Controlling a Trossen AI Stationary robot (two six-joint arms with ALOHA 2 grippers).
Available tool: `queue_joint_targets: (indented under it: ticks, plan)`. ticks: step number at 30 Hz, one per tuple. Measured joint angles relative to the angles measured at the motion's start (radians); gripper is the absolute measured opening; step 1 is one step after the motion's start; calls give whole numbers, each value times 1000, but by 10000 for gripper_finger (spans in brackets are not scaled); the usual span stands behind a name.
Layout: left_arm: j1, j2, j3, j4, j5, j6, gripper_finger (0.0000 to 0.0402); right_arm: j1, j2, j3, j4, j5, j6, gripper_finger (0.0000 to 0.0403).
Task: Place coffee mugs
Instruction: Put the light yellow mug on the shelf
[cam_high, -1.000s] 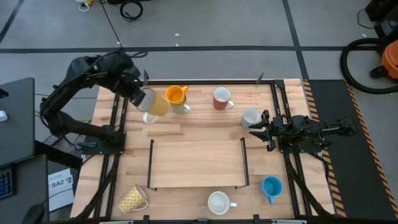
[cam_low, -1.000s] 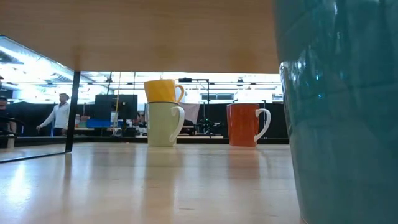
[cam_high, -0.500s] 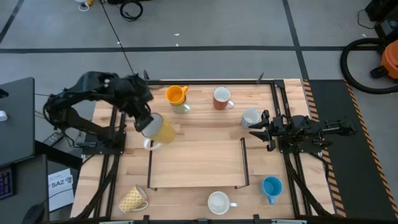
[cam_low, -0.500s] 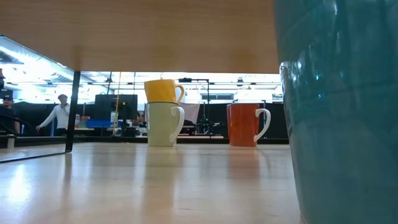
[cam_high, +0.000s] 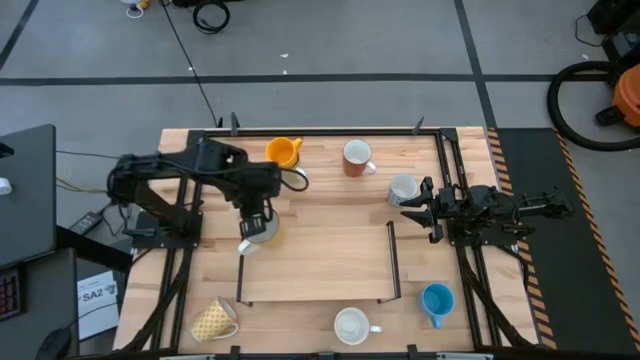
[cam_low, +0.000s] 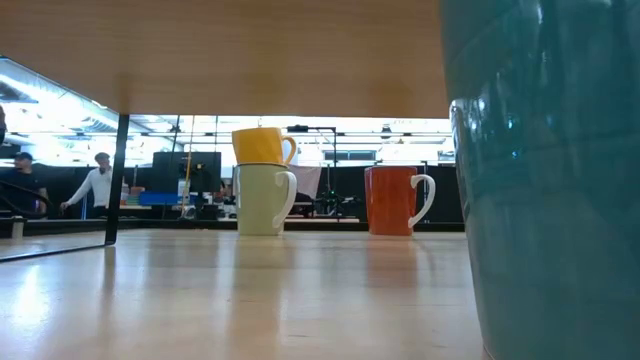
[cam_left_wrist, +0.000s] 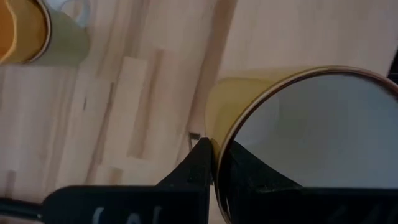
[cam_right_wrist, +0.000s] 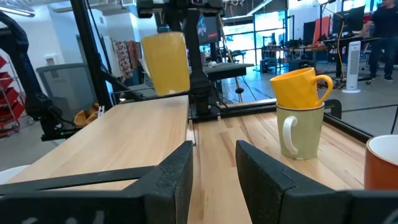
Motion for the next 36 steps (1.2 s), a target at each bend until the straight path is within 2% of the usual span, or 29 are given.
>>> queue_joint_targets:
  ticks: [11, 24, 36]
  plan:
    - [-10, 35, 0, -5, -81, 4, 29, 0, 0, 0, -3, 0, 0, 128]
    - [-22, 34, 0, -6, -27, 3, 29, 0, 0, 0, -5, 0, 0, 128]
    - [-50, 30, 0, -6, -30, 4, 29, 0, 0, 0, -6, 0, 0, 128]
